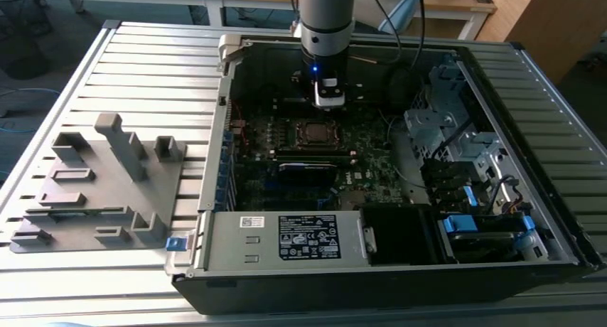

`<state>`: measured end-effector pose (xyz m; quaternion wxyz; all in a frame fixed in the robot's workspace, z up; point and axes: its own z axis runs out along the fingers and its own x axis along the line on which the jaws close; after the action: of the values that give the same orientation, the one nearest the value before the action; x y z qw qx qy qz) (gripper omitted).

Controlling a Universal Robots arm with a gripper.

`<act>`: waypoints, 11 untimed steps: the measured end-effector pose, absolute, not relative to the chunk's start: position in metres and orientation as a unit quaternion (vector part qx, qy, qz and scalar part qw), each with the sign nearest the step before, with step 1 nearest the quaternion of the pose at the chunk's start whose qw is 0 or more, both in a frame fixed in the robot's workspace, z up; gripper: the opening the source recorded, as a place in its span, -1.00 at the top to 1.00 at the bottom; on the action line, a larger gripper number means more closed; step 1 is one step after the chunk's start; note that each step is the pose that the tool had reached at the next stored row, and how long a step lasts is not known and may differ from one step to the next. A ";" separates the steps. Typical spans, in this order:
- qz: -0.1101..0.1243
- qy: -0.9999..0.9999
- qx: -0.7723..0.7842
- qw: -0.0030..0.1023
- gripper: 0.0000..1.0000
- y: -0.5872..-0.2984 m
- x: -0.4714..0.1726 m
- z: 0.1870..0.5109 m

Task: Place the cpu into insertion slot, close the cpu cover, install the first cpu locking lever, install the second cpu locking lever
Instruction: 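Install the first cpu locking lever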

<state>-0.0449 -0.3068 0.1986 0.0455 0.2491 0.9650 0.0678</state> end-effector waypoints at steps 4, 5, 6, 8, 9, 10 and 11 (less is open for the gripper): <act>0.069 0.965 0.249 0.051 0.79 -0.307 -0.046 0.198; 0.069 0.965 0.249 0.051 0.79 -0.307 -0.046 0.198; 0.069 0.965 0.249 0.052 0.79 -0.307 -0.046 0.198; 0.069 0.965 0.249 0.052 0.79 -0.307 -0.046 0.198; 0.069 0.965 0.249 0.052 0.79 -0.307 -0.046 0.198; 0.069 0.965 0.249 0.052 0.79 -0.307 -0.046 0.198; 0.069 0.965 0.249 0.052 0.79 -0.307 -0.046 0.198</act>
<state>-0.0462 -0.3069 0.1976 0.0524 0.2486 0.9648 0.0685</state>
